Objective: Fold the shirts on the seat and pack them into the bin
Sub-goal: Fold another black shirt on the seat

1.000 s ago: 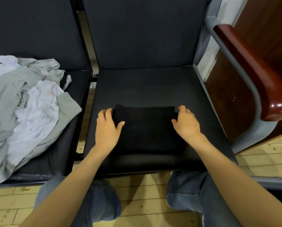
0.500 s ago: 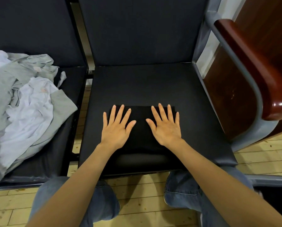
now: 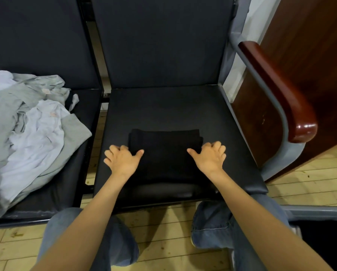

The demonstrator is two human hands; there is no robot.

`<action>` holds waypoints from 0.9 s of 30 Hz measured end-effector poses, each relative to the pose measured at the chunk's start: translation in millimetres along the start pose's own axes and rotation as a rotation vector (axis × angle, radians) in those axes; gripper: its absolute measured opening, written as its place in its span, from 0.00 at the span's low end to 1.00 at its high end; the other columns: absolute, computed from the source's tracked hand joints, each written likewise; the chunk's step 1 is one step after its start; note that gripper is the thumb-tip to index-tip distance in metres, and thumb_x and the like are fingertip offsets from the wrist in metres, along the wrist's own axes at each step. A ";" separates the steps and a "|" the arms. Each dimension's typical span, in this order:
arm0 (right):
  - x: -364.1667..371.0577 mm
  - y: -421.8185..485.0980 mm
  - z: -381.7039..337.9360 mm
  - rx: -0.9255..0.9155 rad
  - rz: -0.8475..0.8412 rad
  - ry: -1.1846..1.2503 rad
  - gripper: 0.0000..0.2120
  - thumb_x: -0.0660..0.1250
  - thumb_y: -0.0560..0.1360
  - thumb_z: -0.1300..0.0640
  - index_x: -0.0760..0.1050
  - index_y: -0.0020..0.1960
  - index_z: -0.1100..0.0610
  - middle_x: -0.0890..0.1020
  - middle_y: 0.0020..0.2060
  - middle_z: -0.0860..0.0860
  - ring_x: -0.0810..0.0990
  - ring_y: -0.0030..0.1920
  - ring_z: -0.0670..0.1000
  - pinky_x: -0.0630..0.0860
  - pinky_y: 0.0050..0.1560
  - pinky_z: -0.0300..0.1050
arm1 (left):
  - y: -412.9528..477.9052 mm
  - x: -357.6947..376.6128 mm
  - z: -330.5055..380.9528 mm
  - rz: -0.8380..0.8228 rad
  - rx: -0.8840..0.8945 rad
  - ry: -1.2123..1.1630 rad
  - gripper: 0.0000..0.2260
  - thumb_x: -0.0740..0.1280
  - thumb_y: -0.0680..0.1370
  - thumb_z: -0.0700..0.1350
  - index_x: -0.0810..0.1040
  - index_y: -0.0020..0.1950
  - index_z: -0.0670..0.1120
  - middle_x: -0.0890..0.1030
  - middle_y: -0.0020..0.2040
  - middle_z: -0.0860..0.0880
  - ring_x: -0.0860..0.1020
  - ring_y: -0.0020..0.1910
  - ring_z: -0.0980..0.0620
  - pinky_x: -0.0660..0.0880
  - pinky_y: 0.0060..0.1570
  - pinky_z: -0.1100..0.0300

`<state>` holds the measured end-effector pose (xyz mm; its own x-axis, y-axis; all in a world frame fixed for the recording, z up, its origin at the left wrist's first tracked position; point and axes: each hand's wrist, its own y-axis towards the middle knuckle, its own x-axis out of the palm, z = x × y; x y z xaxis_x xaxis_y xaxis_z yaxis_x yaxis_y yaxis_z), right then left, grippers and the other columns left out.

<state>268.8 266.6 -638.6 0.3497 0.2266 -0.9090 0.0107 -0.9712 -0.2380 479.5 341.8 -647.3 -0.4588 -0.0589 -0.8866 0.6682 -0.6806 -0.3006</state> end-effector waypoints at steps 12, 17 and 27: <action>-63.5 -61.1 21.4 -0.286 0.000 0.541 0.27 0.58 0.81 0.64 0.57 0.75 0.45 0.74 0.61 0.58 0.75 0.58 0.61 0.74 0.56 0.55 | -72.0 -49.7 12.1 -0.085 0.499 -0.521 0.28 0.66 0.78 0.42 0.57 0.74 0.54 0.72 0.66 0.49 0.72 0.64 0.52 0.72 0.57 0.61; -127.6 -77.3 84.1 -0.323 0.190 0.597 0.17 0.53 0.81 0.66 0.76 0.61 0.54 0.72 0.61 0.50 0.74 0.60 0.51 0.65 0.48 0.24 | -121.9 -78.2 81.7 -0.124 0.823 -0.432 0.22 0.60 0.81 0.41 0.64 0.73 0.57 0.65 0.64 0.60 0.61 0.64 0.65 0.58 0.52 0.84; -182.9 -134.7 294.7 0.045 0.487 0.832 0.19 0.53 0.81 0.66 0.75 0.64 0.51 0.72 0.63 0.47 0.71 0.61 0.46 0.68 0.59 0.38 | -215.3 41.6 268.3 -0.559 1.107 -0.207 0.21 0.50 0.83 0.35 0.81 0.51 0.52 0.70 0.62 0.53 0.68 0.62 0.55 0.65 0.58 0.69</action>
<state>-72.7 377.6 -541.1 0.8586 -0.3414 -0.3824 -0.3406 -0.9374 0.0723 159.4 290.0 -525.2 -0.6700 0.3895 -0.6320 -0.4494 -0.8904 -0.0722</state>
